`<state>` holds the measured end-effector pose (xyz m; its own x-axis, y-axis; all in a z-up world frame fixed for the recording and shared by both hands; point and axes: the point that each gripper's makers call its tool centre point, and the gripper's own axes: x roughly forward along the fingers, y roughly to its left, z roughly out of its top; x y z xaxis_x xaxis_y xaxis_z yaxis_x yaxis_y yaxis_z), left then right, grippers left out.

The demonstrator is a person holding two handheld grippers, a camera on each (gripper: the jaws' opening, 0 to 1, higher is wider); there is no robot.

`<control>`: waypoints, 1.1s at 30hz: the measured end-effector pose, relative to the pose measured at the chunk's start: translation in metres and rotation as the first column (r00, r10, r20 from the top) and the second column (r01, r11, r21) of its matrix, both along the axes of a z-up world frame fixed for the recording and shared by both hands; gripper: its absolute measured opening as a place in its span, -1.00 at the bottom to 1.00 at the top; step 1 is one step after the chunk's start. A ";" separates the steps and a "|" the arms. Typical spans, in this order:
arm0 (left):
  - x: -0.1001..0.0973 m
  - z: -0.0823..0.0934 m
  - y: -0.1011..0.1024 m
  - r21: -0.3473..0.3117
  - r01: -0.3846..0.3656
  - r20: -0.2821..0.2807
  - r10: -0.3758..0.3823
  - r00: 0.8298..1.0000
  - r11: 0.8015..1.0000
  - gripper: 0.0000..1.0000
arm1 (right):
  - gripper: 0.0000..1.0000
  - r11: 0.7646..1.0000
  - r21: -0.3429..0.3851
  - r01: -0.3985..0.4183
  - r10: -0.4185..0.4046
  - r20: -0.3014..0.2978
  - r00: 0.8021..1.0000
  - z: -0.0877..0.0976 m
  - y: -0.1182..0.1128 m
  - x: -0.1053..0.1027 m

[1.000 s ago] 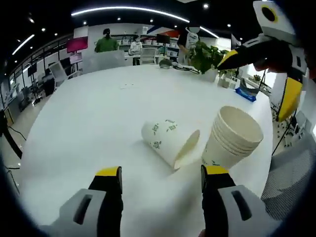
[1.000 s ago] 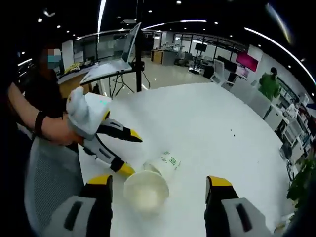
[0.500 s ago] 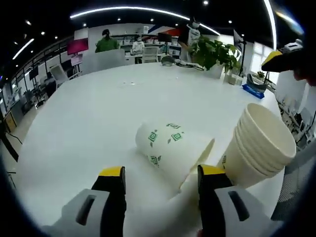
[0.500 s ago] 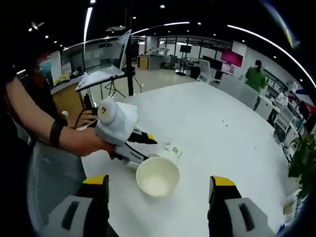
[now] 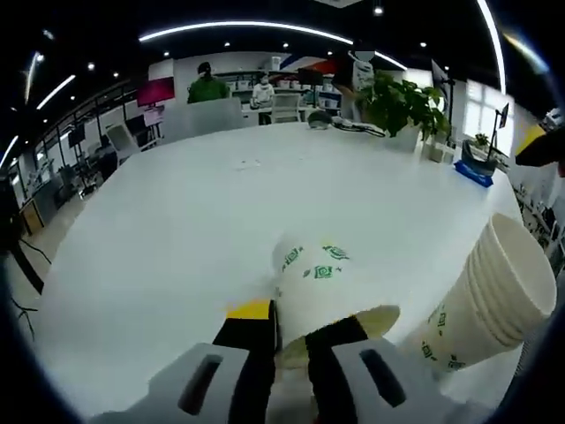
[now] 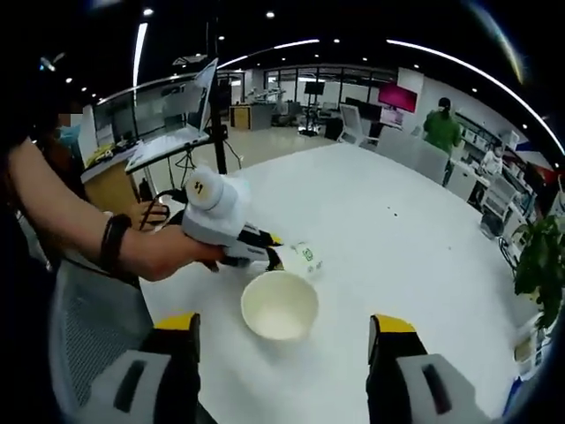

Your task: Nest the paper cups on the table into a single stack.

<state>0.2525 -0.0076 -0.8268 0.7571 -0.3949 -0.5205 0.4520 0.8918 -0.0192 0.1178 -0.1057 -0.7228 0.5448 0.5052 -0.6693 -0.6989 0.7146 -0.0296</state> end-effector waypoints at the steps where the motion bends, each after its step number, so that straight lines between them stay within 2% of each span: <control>1: 0.001 0.002 -0.001 -0.017 -0.003 0.001 0.003 1.000 1.000 -1.00 | 0.55 1.000 0.001 0.004 -0.004 0.001 1.000 0.000 0.000 0.001; 9: 0.000 0.020 0.018 -0.019 0.007 -0.005 -0.007 1.000 1.000 -1.00 | 0.46 1.000 -0.023 0.007 -0.007 0.005 1.000 -0.008 0.002 0.004; 14: -0.012 0.041 0.030 -0.016 0.023 0.005 -0.023 1.000 1.000 -1.00 | 0.46 1.000 -0.007 0.023 -0.023 -0.005 1.000 -0.011 0.004 0.000; 19: -0.034 0.060 0.031 0.005 0.080 0.024 -0.080 0.996 0.997 -1.00 | 0.45 0.999 0.019 0.037 -0.037 -0.008 0.999 -0.014 0.007 -0.004; 23: -0.048 0.075 0.028 -0.029 0.088 0.008 -0.087 0.996 0.996 -1.00 | 0.45 1.000 -0.014 0.014 -0.014 0.005 1.000 -0.017 0.004 -0.006; 25: -0.055 0.084 0.025 -0.021 0.105 0.017 -0.105 0.994 0.994 -1.00 | 0.46 1.000 -0.017 0.010 -0.010 0.009 1.000 -0.015 0.003 -0.008; 33: -0.072 0.109 0.012 0.011 0.158 0.033 -0.158 0.987 0.987 -1.00 | 0.46 1.000 0.005 0.006 -0.006 0.016 1.000 -0.016 0.004 -0.009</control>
<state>0.1807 0.0047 -0.7179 0.7026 -0.5067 -0.4996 0.5874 0.8093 0.0054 0.1090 -0.1021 -0.7387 0.5584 0.5054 -0.6579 -0.6941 0.7190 -0.0368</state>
